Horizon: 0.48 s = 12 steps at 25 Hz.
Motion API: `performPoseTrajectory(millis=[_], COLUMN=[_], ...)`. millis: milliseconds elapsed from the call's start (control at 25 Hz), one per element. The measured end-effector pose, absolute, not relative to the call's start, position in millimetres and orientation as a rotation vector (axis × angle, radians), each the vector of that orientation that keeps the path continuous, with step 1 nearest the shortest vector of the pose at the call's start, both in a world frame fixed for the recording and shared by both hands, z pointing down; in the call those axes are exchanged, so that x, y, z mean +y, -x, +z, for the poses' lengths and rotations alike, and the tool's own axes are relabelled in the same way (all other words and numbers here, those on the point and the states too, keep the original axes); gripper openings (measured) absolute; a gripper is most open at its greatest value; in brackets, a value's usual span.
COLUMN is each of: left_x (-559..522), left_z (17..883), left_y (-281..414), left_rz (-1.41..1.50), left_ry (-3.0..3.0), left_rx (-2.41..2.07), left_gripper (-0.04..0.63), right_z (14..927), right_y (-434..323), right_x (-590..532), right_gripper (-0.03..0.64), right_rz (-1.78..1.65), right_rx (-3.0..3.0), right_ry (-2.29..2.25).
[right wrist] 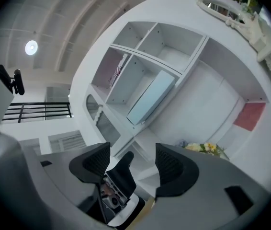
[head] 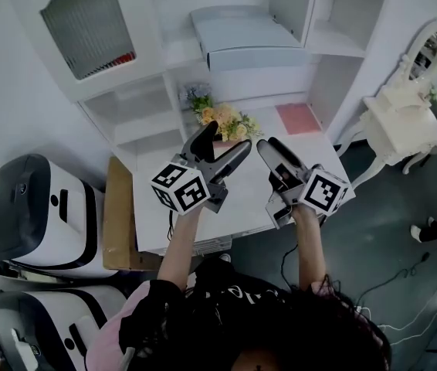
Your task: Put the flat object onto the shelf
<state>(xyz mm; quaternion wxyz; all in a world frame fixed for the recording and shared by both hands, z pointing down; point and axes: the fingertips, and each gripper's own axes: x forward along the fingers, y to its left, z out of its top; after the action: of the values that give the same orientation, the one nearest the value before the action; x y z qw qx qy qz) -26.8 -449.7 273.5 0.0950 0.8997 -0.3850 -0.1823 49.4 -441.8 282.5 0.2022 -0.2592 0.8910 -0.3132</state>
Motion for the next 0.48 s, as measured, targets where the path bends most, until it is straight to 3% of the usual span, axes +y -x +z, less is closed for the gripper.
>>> performPoseTrajectory(millis=[480], left_x=[-352.6], left_z=[342.2], left_y=[-7.0], left_rz=[-0.398], left_ry=[-2.579], left_rx=[-1.179], left_gripper=[0.469], right_z=[331.6], right_y=[-77.2], right_x=[-359.5], right_gripper=[0.321], right_rz=[-0.889], right_rx=[2.566], right_ry=[0.795])
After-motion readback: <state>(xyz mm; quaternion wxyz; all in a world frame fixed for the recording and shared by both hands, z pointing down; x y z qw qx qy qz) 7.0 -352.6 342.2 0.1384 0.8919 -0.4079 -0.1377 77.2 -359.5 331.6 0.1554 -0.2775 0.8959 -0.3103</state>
